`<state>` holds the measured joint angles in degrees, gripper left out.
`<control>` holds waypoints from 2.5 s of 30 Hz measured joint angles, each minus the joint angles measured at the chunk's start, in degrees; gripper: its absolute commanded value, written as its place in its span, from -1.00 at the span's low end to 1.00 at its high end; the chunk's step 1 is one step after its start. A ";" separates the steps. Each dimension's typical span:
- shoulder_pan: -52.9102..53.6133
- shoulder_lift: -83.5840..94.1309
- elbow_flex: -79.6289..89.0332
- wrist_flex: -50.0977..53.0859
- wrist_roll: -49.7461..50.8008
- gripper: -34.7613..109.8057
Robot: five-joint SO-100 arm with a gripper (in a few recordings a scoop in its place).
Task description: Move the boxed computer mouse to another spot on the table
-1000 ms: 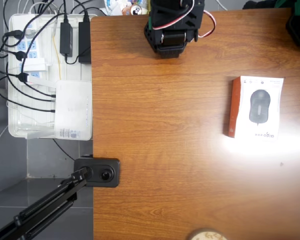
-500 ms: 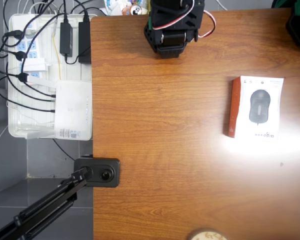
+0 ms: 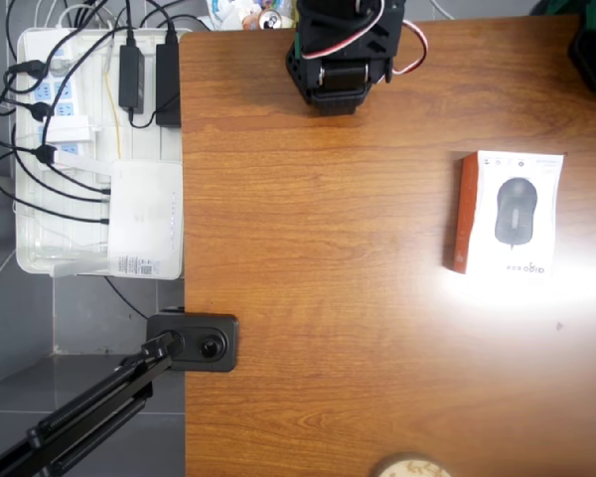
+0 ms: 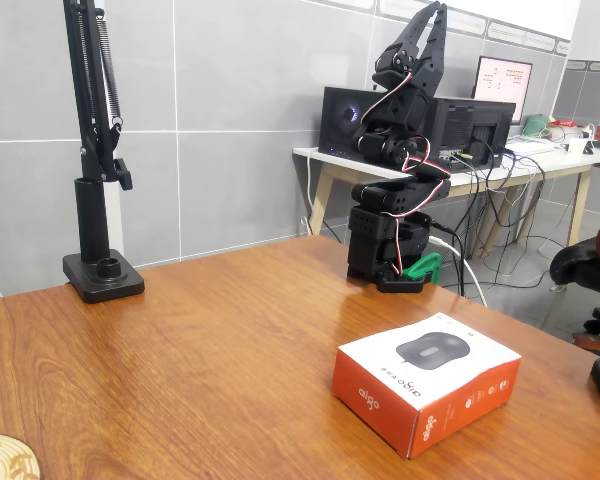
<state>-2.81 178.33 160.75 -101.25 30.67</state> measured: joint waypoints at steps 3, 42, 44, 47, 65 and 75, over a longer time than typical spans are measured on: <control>0.00 0.00 0.00 0.00 0.00 -0.52; -12.66 -14.06 -43.59 74.71 0.35 -0.52; -17.23 -27.07 -59.59 94.66 0.53 -0.46; -23.20 -46.05 -79.37 119.27 -3.96 -0.40; -48.08 -66.45 -69.61 155.83 -5.27 0.91; -51.94 -87.80 -70.66 149.59 -9.23 0.85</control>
<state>-54.76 90.53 90.09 48.34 21.45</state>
